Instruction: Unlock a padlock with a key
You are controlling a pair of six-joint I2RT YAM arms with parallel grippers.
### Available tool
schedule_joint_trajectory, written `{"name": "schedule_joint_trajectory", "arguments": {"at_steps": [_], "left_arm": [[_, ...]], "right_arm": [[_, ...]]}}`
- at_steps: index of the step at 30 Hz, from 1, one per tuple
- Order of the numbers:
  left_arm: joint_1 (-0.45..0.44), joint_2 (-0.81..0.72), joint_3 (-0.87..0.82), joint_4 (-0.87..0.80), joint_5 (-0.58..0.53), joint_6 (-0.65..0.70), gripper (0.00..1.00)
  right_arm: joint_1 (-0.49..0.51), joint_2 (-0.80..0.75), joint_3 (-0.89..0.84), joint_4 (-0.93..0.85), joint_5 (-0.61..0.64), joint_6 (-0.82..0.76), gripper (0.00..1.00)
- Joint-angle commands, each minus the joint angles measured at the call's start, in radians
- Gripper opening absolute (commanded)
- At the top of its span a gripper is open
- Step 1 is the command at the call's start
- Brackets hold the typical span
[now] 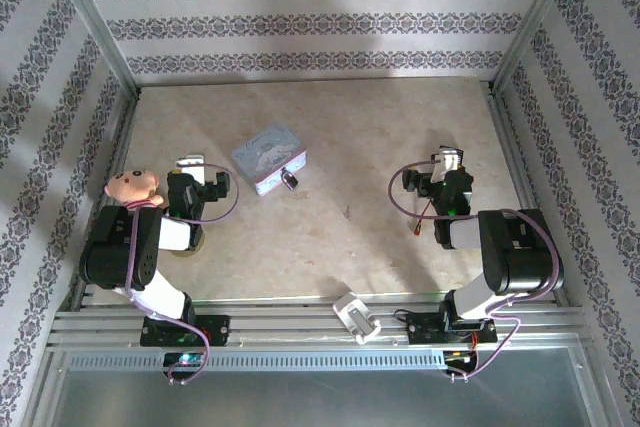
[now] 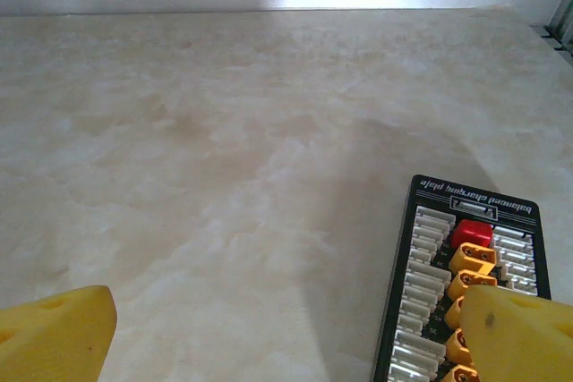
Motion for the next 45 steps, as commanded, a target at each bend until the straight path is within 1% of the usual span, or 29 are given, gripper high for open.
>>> {"name": "schedule_joint_trajectory", "arguments": {"at_steps": [1, 23, 29, 30, 34, 37, 40, 42, 45], "left_arm": [[-0.011, -0.009, 0.007, 0.007, -0.013, -0.012, 0.99], [-0.011, -0.008, 0.010, 0.001, -0.007, -0.011, 0.99], [-0.011, -0.016, 0.027, -0.038, 0.084, 0.021, 0.99], [-0.011, -0.022, 0.030, -0.047, 0.083, 0.022, 0.99], [-0.011, -0.104, 0.028, -0.111, 0.013, -0.001, 0.99], [-0.011, -0.172, 0.027, -0.165, -0.010, -0.009, 0.99], [-0.011, -0.251, 0.035, -0.234, -0.049, -0.023, 0.99], [-0.011, -0.306, 0.051, -0.293, -0.076, -0.059, 0.99], [-0.012, -0.386, 0.080, -0.388, -0.075, -0.123, 0.99]], "right_arm": [[0.002, -0.019, 0.020, 0.006, 0.014, 0.006, 0.98], [0.002, -0.020, 0.020, 0.005, 0.014, 0.006, 0.98], [0.002, -0.019, 0.020, 0.004, 0.018, 0.006, 0.98], [0.002, -0.021, 0.026, -0.004, 0.028, 0.009, 0.98], [0.004, -0.060, 0.038, -0.060, 0.079, 0.025, 0.98], [0.004, -0.105, 0.030, -0.083, 0.119, 0.036, 0.98], [0.004, -0.174, 0.035, -0.162, 0.165, 0.052, 0.98], [0.005, -0.242, 0.044, -0.262, 0.192, 0.078, 0.98], [0.009, -0.348, 0.086, -0.455, 0.219, 0.152, 0.98]]}}
